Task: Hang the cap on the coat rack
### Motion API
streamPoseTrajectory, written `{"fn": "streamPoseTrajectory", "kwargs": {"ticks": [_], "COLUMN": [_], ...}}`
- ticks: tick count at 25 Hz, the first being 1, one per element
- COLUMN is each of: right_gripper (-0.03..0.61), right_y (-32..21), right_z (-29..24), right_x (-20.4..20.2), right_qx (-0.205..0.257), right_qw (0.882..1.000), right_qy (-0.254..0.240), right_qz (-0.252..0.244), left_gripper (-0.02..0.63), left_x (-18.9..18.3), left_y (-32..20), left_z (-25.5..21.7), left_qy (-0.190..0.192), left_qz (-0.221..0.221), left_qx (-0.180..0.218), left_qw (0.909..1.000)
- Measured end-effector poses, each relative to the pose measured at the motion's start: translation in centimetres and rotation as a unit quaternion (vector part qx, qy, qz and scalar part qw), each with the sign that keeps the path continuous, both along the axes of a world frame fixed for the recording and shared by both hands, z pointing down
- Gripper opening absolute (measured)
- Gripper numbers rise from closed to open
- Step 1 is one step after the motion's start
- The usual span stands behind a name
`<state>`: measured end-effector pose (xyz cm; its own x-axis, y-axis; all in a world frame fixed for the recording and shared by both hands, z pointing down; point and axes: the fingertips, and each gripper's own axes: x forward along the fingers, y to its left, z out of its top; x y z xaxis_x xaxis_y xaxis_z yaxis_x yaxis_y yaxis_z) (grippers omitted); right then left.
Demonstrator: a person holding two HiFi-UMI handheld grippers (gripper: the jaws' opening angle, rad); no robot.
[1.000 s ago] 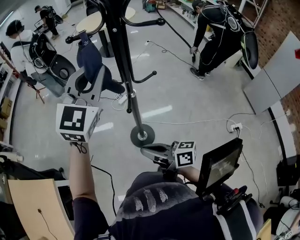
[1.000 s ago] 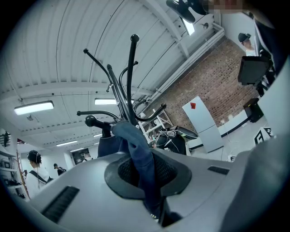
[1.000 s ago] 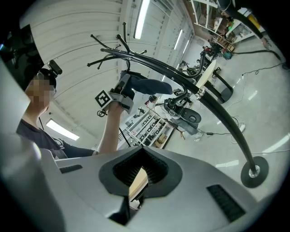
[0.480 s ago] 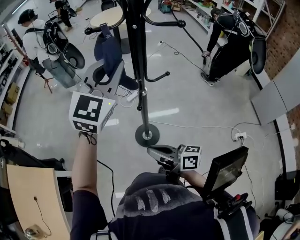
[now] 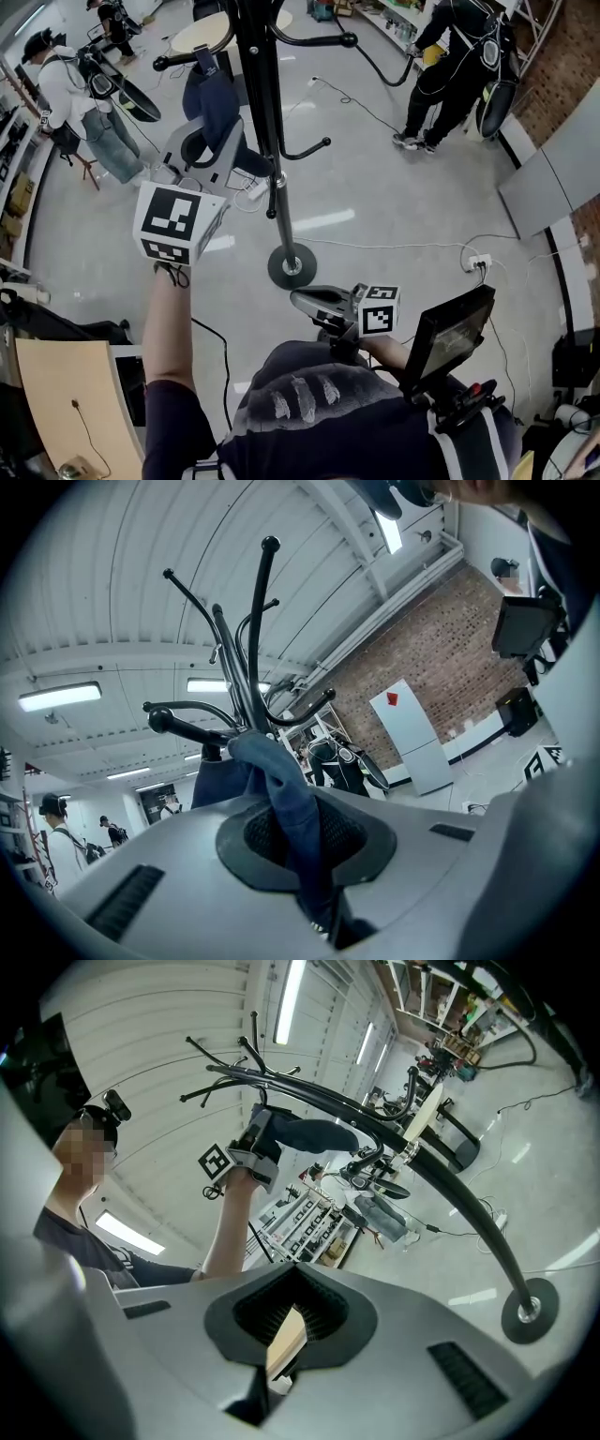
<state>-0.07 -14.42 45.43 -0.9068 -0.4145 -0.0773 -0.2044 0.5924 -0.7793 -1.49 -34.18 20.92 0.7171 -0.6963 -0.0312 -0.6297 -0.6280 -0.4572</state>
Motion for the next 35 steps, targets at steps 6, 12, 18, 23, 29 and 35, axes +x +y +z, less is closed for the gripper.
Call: {"fn": "streamPoseTrajectory", "kwargs": {"ticks": [6,12,18,23,29,35], "right_gripper": [0.003,0.003,0.003,0.003,0.003,0.003], "right_y": [-0.2,-0.4,-0.3,-0.2,-0.3,-0.8], "right_z": [0.4,0.3,0.3,0.2,0.1,-0.1], "right_x": [0.5,0.5,0.2,0.0,-0.1,-0.7], "right_qx": [-0.002,-0.006,-0.006,-0.010,-0.010,-0.009], "right_qw": [1.000,1.000,1.000,1.000,1.000,1.000], "right_qy": [-0.002,-0.005,-0.004,-0.003,-0.002,0.004], "right_qz": [0.004,0.009,0.003,0.001,0.002,0.001], "left_gripper": [0.038,0.038,0.038,0.038,0.049,0.086], "left_x": [0.6,0.9,1.0,1.1,0.5,-2.2], "left_y": [-0.4,-0.6,-0.6,-0.5,0.1,1.5], "left_z": [0.8,0.7,0.9,1.0,0.7,0.6], "left_qy": [-0.003,-0.004,0.000,0.000,0.014,0.050], "left_qz": [0.001,0.005,0.005,0.006,0.000,-0.010], "left_qx": [-0.004,-0.005,-0.005,-0.004,0.018,0.023], "left_qw": [1.0000,1.0000,1.0000,1.0000,0.9997,0.9985]}}
